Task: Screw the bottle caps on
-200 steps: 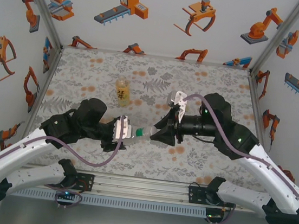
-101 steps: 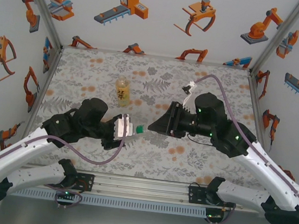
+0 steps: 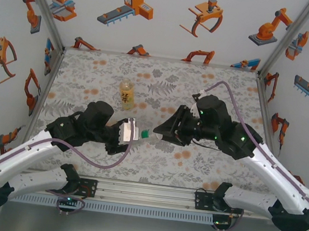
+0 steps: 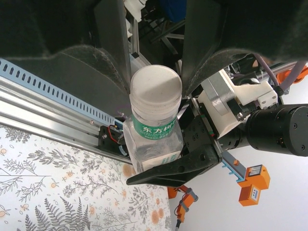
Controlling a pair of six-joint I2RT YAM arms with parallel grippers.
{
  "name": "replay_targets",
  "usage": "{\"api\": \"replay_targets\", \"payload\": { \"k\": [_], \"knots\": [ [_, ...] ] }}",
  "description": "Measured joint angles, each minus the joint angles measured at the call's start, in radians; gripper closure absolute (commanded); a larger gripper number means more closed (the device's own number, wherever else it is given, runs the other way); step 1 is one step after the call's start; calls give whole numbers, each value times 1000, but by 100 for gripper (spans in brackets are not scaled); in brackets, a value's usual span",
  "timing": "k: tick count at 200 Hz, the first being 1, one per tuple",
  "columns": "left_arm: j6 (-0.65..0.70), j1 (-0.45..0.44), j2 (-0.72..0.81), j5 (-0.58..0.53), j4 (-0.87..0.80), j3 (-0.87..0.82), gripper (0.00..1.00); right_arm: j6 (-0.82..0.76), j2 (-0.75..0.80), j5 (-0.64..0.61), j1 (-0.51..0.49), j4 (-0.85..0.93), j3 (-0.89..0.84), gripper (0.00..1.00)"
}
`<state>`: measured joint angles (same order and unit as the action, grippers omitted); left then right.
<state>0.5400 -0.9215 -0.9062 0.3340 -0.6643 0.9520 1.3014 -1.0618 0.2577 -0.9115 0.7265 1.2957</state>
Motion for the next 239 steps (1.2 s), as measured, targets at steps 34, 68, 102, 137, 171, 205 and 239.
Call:
{"api": "replay_targets", "payload": {
  "k": [34, 68, 102, 137, 171, 205, 239],
  "knots": [
    [0, -1, -3, 14, 57, 0, 100, -111, 0, -30, -6, 27, 48, 34],
    [0, -1, -3, 27, 86, 0, 100, -285, 14, -70, -8, 33, 93, 29],
    [0, -2, -3, 32, 94, 0, 100, -541, 43, -66, -8, 23, 95, 29],
    [0, -2, -3, 39, 95, 0, 100, -859, 70, 5, -8, -15, 95, 29],
    [0, -2, -3, 48, 95, 0, 100, -1203, 81, 135, -8, -34, 95, 29],
    [0, -2, -3, 56, 95, 0, 100, -1520, 69, 276, -8, -7, 99, 31],
    [0, -2, -3, 65, 95, 0, 100, -1792, 38, 358, -8, 45, 122, 35]
  ]
}}
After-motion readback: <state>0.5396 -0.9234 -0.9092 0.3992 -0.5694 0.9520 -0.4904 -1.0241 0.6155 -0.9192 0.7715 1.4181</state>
